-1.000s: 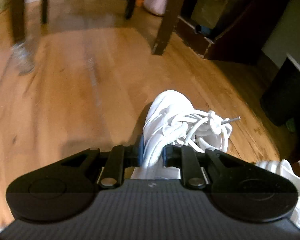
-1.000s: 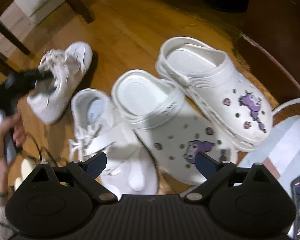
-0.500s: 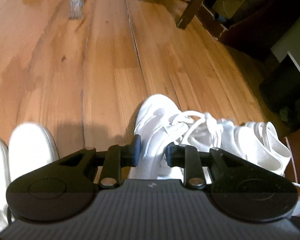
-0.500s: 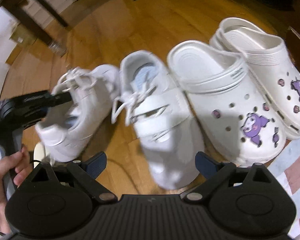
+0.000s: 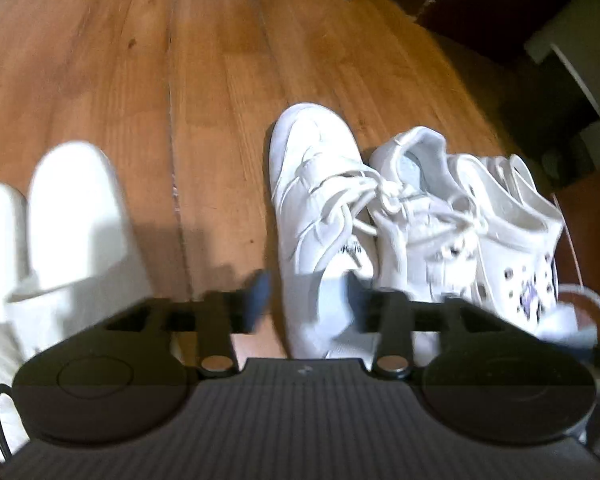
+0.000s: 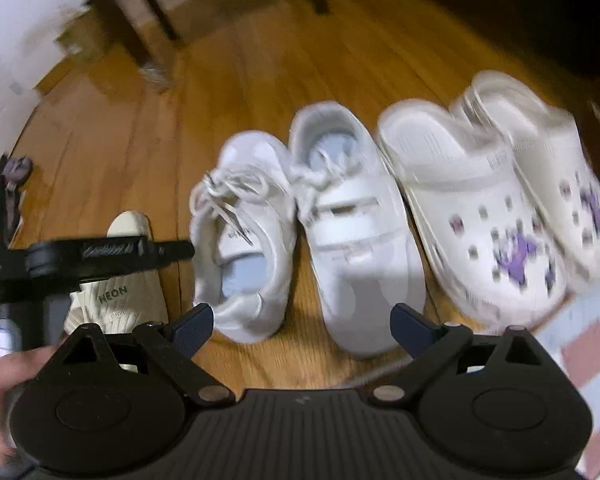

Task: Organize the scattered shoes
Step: 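Carry the sneaker with the left gripper beside the other white sneakers and release, then close the right gripper on the heel of a white velcro sneaker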

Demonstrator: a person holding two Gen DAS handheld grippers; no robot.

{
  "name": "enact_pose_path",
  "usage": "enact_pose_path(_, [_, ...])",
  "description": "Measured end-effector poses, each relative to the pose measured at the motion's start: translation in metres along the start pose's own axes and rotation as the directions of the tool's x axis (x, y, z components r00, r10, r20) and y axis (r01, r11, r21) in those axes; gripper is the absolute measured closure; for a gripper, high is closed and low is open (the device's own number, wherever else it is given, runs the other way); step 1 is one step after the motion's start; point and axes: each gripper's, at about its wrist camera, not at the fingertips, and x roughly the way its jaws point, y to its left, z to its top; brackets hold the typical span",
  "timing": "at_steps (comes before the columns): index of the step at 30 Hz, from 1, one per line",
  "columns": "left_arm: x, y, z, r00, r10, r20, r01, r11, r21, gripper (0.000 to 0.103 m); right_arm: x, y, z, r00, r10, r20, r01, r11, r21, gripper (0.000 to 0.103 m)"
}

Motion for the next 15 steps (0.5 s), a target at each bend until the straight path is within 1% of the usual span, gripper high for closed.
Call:
enact_pose_path(1, [-0.004,0.0,-0.004,1.0,0.006,0.004,-0.006,0.999,0.033,0.02,0.001,0.005,0.0,1.0,0.0,0.027,0.002,0.999,-0.051,0.009])
enact_pose_path(2, [-0.009,0.001,-0.009,1.0,0.013,0.008,-0.013,0.998,0.065,0.016,0.001,0.01,0.0,0.998,-0.003,0.06,0.009,0.996,-0.088,0.009])
enact_pose_path(4, [-0.016,0.002,-0.016,1.0,0.018,0.015,-0.02,0.992,0.124,0.016,0.004,0.022,0.002,0.992,0.001,0.129,0.02,0.986,-0.165,0.008])
enact_pose_path(5, [-0.018,0.005,-0.018,1.0,0.001,0.017,-0.004,0.991,0.136,0.016,0.006,0.025,0.003,0.989,0.006,0.146,0.019,0.985,-0.172,0.008])
enact_pose_path(7, [-0.019,0.012,-0.019,0.999,-0.036,0.013,0.034,0.99,0.135,0.016,0.014,0.028,0.007,0.989,0.006,0.151,0.017,0.988,-0.153,0.008])
enact_pose_path(8, [-0.02,0.016,-0.019,0.999,-0.048,0.012,0.046,0.99,0.132,0.016,0.02,0.031,0.007,0.99,-0.007,0.143,0.03,0.987,-0.155,0.01])
enact_pose_path(10, [-0.022,0.019,-0.019,0.999,-0.038,0.023,0.034,0.989,0.145,0.016,0.03,0.037,0.007,0.991,-0.035,0.127,0.055,0.986,-0.158,0.016])
enact_pose_path(13, [-0.03,0.015,-0.022,0.998,-0.034,0.051,0.023,0.98,0.198,0.016,0.037,0.038,0.012,0.993,-0.053,0.11,0.069,0.986,-0.15,0.016])
enact_pose_path(15, [-0.037,0.013,-0.023,0.996,-0.046,0.07,0.031,0.978,0.207,0.016,0.041,0.039,0.015,0.993,-0.064,0.099,0.078,0.986,-0.146,0.017])
